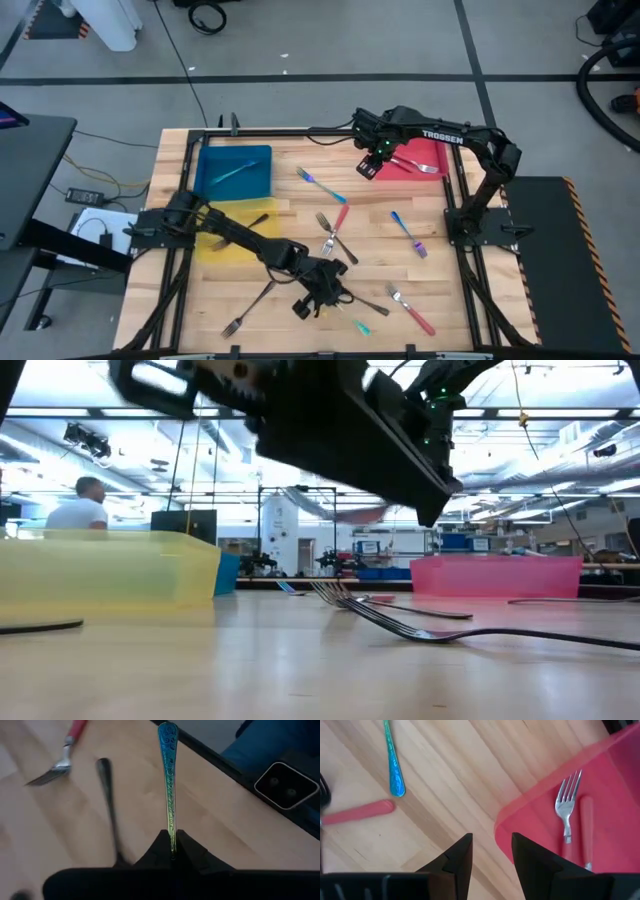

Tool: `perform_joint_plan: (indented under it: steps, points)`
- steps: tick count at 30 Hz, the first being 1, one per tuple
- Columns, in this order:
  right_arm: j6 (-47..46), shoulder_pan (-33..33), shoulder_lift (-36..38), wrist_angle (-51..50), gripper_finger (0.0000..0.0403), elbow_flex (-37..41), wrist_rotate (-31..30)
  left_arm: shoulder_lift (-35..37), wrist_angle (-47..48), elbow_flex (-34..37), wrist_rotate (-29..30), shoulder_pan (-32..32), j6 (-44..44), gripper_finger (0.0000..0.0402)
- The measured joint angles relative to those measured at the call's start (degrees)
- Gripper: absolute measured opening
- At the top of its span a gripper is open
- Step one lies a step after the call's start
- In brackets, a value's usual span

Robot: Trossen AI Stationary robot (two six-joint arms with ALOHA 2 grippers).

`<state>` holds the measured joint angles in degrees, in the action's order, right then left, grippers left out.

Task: Sort silverware by color (type)
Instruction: Put the blue fork into the blue bin

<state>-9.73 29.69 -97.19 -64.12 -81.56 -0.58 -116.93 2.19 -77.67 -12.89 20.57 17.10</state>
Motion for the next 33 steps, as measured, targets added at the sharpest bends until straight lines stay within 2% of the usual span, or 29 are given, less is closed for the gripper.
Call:
perform_joint_plan:
  steps: [6,12,18,23,29,33]
  points:
    - [5.5,0.0,0.0,0.0,0.0144,0.0,0.1,5.6,6.5,0.0,0.9,-2.9,0.2,0.0008]
    - [9.5,0.0,0.0,-0.5,0.0144,0.0,0.2,11.8,15.8,0.0,4.2,-6.0,0.5,0.0008]
    - [12.1,0.0,0.0,-1.3,0.0144,0.0,0.2,17.0,22.9,0.0,4.4,-9.3,-1.0,0.0009]
    - [13.1,0.0,0.0,-2.3,0.0144,0.0,0.2,21.2,29.9,0.0,6.7,-11.5,-6.1,0.0009]
    - [15.4,0.0,0.0,-2.6,0.0144,0.0,0.2,26.8,37.8,0.0,10.4,-14.3,-6.3,0.001]
    - [15.9,0.1,0.0,-2.7,0.0144,0.0,0.2,30.4,43.2,0.1,11.9,-18.5,-6.5,0.001]
